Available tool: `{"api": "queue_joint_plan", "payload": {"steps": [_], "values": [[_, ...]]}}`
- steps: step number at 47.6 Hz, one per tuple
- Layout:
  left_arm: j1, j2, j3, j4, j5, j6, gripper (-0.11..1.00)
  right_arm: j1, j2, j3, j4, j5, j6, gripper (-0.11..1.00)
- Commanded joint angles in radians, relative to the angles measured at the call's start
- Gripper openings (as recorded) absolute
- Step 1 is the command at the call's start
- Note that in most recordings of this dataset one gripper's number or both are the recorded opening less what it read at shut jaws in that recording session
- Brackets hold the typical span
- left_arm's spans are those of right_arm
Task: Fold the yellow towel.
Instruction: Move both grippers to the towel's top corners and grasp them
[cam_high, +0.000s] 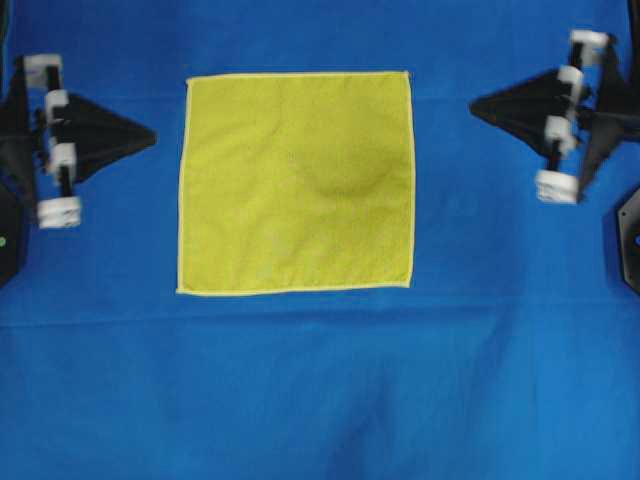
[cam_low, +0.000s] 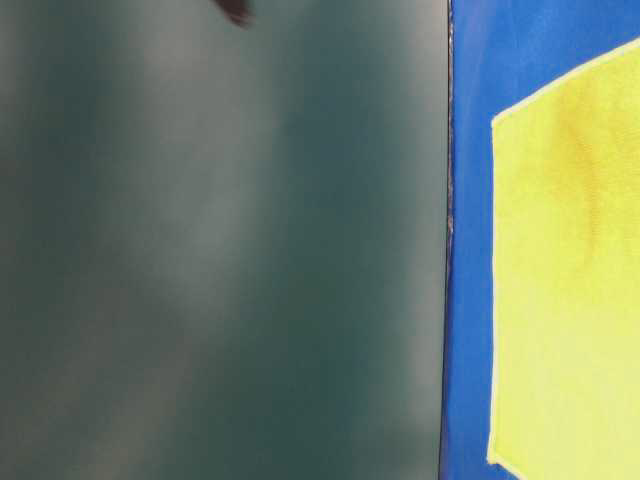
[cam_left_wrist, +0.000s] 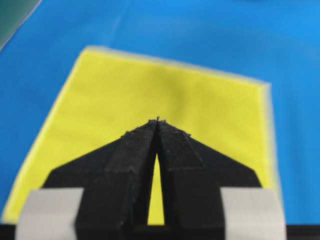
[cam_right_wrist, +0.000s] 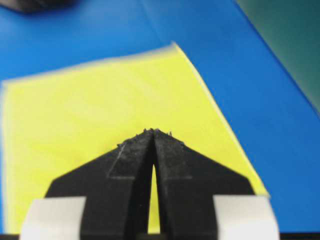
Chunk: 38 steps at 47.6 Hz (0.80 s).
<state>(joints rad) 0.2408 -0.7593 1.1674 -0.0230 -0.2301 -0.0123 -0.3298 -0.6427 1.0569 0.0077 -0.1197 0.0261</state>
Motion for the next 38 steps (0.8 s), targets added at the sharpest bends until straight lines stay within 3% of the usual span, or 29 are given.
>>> {"api": "queue_joint_plan", "payload": {"steps": [1, 7, 10, 12, 19, 22, 38], "values": [[0.060, 0.064, -0.015, -0.003, -0.025, -0.002, 0.00, -0.058, 0.089, -0.046, 0.003, 0.012, 0.002, 0.00], [0.133, 0.169, -0.009, -0.003, -0.080, -0.002, 0.03, -0.115, 0.233, -0.103, -0.006, 0.028, -0.008, 0.01], [0.161, 0.221, -0.009, -0.003, -0.104, -0.002, 0.16, -0.137, 0.301, -0.130, -0.015, 0.026, -0.009, 0.03], [0.186, 0.265, -0.011, -0.003, -0.123, 0.000, 0.27, -0.149, 0.347, -0.147, -0.025, 0.025, -0.012, 0.11], [0.242, 0.413, -0.023, -0.003, -0.193, 0.017, 0.72, -0.190, 0.509, -0.212, -0.071, 0.023, -0.014, 0.54], [0.261, 0.476, -0.032, -0.003, -0.232, 0.020, 0.83, -0.199, 0.565, -0.235, -0.081, 0.023, -0.014, 0.61], [0.370, 0.746, -0.120, -0.003, -0.313, 0.040, 0.85, -0.261, 0.753, -0.325, -0.114, -0.017, -0.017, 0.56]]}}
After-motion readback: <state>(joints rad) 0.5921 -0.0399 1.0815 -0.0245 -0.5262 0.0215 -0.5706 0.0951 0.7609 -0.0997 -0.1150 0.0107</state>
